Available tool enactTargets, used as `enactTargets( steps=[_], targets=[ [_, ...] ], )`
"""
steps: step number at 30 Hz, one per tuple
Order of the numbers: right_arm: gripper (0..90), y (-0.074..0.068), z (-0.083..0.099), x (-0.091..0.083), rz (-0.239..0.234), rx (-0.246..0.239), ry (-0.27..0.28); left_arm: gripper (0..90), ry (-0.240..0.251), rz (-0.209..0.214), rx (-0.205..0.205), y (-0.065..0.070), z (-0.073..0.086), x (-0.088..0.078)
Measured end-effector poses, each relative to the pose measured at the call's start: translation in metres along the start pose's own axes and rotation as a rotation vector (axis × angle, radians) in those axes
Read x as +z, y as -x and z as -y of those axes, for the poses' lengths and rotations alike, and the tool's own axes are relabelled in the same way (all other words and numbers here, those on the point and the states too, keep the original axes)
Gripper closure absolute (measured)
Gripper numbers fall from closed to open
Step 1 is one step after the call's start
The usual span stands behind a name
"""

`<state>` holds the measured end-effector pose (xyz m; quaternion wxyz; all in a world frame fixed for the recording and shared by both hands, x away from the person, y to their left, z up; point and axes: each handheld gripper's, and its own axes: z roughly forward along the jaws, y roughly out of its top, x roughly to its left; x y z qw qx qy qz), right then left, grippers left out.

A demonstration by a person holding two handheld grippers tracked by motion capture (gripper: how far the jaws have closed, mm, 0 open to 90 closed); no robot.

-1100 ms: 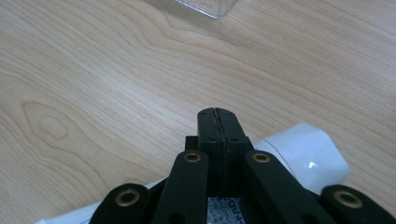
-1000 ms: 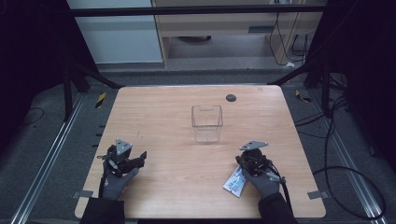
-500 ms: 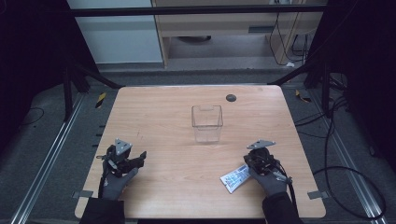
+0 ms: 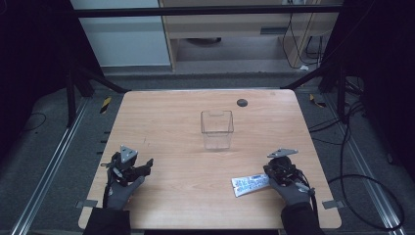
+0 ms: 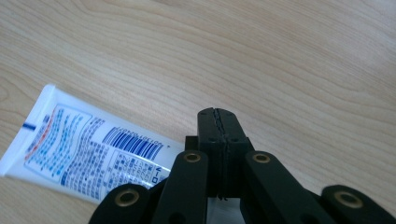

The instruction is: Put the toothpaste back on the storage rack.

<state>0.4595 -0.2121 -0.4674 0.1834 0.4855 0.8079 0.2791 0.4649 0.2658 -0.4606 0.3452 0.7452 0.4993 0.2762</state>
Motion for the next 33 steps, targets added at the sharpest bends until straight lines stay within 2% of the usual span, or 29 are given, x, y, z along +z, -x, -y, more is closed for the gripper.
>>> enactTargets(
  steps=[13, 22, 24, 33],
  targets=[
    [89.8, 0.004, 0.012, -0.010, 0.006, -0.015, -0.040, 33.0, -0.001, -0.001, 0.001, 0.000, 0.000, -0.001],
    [89.7, 0.002, 0.020, -0.016, -0.017, -0.029, -0.058, 33.0, -0.002, -0.003, 0.000, 0.000, 0.001, -0.001],
    [89.6, 0.002, 0.023, -0.017, -0.035, -0.023, -0.061, 33.0, -0.001, -0.004, -0.001, 0.000, 0.001, -0.001],
    [89.6, -0.004, 0.030, -0.023, -0.055, -0.028, -0.058, 32.7, -0.003, -0.003, 0.001, 0.000, 0.001, -0.001]
  ],
)
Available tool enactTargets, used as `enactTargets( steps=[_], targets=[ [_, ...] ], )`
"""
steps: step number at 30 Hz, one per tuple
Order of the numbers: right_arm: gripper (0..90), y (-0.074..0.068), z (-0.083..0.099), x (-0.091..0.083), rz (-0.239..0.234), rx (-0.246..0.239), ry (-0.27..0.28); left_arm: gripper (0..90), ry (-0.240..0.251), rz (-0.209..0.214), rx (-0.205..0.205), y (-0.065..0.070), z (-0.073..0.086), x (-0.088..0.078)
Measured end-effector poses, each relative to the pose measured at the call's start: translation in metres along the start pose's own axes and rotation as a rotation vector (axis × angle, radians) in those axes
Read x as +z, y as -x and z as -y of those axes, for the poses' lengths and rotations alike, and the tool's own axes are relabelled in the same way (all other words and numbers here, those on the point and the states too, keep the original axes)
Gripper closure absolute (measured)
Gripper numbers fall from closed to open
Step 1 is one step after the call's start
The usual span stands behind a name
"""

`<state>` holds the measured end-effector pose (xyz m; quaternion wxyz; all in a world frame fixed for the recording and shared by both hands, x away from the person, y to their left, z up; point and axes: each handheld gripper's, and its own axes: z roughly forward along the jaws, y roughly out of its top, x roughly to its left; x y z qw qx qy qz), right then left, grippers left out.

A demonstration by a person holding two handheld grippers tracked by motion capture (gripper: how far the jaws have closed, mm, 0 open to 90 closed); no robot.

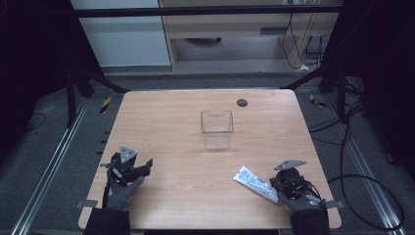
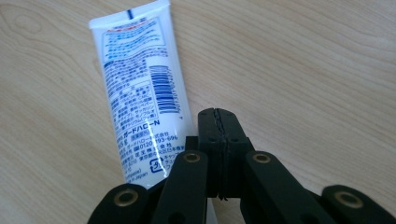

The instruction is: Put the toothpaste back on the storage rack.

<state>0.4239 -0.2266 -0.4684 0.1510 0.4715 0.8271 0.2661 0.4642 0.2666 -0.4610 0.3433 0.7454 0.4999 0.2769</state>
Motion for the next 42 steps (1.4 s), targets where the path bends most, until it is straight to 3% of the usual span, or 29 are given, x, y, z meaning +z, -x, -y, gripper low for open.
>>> enactTargets(
  steps=[16, 21, 32, 42],
  targets=[
    [87.6, -0.006, 0.006, -0.003, -0.025, 0.002, -0.013, 32.2, -0.005, -0.004, 0.003, -0.002, 0.001, 0.001],
    [84.4, -0.002, 0.000, -0.008, -0.009, 0.020, 0.033, 32.0, -0.006, -0.001, 0.004, -0.002, 0.001, 0.002],
    [60.1, -0.004, -0.029, -0.019, -0.004, 0.023, 0.084, 31.4, -0.007, 0.000, 0.008, -0.002, 0.001, 0.003],
    [48.4, -0.008, -0.048, -0.024, 0.002, 0.020, 0.097, 31.1, -0.010, 0.001, 0.012, -0.001, 0.001, 0.004]
  ],
)
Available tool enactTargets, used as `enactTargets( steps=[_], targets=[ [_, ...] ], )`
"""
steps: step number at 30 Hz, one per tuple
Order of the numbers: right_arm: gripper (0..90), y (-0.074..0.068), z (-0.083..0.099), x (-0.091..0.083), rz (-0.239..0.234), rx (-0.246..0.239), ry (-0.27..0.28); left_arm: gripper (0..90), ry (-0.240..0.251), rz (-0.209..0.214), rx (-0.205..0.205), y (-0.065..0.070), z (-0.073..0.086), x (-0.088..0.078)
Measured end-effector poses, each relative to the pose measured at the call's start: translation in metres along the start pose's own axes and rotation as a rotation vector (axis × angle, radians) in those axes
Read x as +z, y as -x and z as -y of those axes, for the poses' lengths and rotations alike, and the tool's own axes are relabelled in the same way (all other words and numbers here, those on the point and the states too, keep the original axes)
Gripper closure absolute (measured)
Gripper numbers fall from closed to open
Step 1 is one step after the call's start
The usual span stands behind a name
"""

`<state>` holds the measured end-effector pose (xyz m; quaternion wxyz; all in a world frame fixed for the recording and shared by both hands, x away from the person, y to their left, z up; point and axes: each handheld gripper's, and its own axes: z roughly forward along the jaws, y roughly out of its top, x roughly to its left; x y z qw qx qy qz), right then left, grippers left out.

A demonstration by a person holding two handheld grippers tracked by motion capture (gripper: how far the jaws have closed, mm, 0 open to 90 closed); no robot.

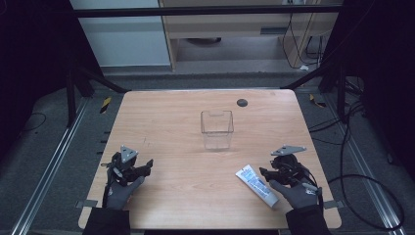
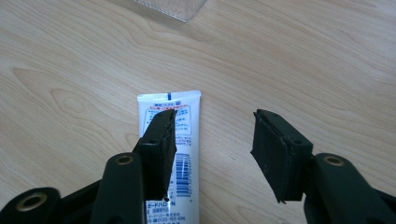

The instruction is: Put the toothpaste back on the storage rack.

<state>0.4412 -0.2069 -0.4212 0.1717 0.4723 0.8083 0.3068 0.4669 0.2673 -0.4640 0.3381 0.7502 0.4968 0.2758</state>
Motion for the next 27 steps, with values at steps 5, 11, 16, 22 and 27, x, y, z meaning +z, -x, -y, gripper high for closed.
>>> enactTargets(
  steps=[5, 11, 16, 22, 27],
  targets=[
    [47.5, -0.007, -0.007, 0.006, -0.027, -0.025, -0.025, 31.0, -0.004, 0.002, 0.003, 0.000, 0.000, 0.001],
    [45.1, -0.017, -0.016, 0.017, -0.053, -0.045, -0.067, 30.8, -0.007, 0.003, 0.004, 0.000, 0.000, 0.001],
    [43.5, -0.023, -0.019, 0.030, -0.057, -0.060, -0.100, 30.8, -0.010, 0.003, 0.007, 0.001, 0.000, 0.001],
    [41.5, -0.025, -0.016, 0.042, -0.055, -0.058, -0.141, 30.8, -0.013, 0.003, 0.009, 0.001, 0.000, 0.002],
    [40.1, -0.026, -0.013, 0.049, -0.069, -0.055, -0.180, 30.8, -0.013, 0.005, 0.009, 0.001, 0.000, 0.002]
  ],
)
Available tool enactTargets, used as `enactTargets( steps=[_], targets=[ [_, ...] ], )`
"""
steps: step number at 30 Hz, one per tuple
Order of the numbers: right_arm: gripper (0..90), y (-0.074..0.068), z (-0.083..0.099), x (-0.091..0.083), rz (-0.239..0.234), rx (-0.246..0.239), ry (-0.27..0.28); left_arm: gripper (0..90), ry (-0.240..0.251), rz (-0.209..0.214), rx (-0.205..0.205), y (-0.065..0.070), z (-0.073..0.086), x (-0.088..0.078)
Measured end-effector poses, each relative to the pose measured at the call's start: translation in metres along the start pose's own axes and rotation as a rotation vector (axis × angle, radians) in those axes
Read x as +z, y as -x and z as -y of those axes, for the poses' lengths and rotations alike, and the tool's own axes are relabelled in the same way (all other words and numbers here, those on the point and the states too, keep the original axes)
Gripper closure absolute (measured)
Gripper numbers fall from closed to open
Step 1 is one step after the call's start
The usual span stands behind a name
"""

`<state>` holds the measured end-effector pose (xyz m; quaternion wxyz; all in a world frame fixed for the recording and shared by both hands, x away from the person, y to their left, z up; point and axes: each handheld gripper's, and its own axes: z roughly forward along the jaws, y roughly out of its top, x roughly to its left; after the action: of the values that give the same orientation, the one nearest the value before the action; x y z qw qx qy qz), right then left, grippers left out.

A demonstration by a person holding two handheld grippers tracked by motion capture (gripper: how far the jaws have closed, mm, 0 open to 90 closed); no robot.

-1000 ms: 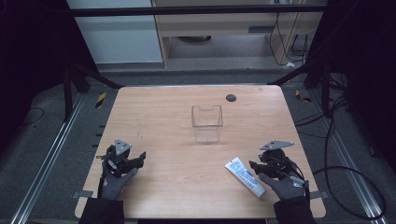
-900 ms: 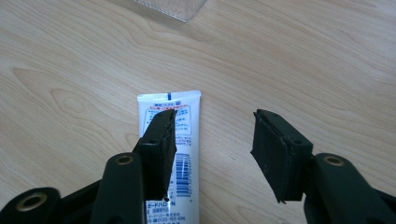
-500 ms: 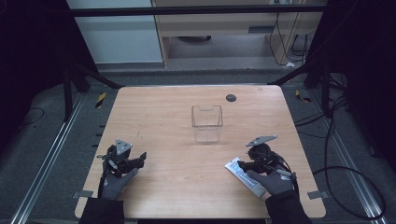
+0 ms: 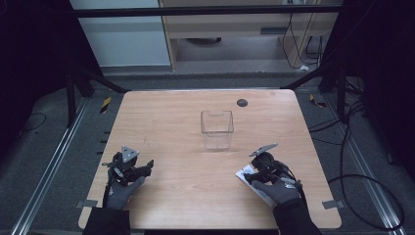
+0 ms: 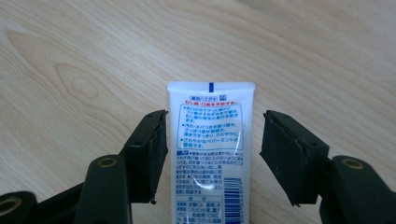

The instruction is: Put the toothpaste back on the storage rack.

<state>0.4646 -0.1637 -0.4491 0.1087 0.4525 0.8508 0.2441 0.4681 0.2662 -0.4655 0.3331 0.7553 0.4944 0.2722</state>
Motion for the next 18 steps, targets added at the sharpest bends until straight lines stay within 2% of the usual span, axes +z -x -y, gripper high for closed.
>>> enactTargets(
  steps=[6, 18],
  targets=[
    [37.0, -0.001, 0.002, 0.009, -0.008, -0.013, -0.051, 30.8, -0.003, 0.002, 0.001, 0.000, 0.000, 0.000],
    [36.3, 0.000, 0.005, 0.016, -0.014, -0.008, -0.095, 30.7, -0.007, 0.006, 0.002, 0.000, 0.000, 0.001]
  ],
)
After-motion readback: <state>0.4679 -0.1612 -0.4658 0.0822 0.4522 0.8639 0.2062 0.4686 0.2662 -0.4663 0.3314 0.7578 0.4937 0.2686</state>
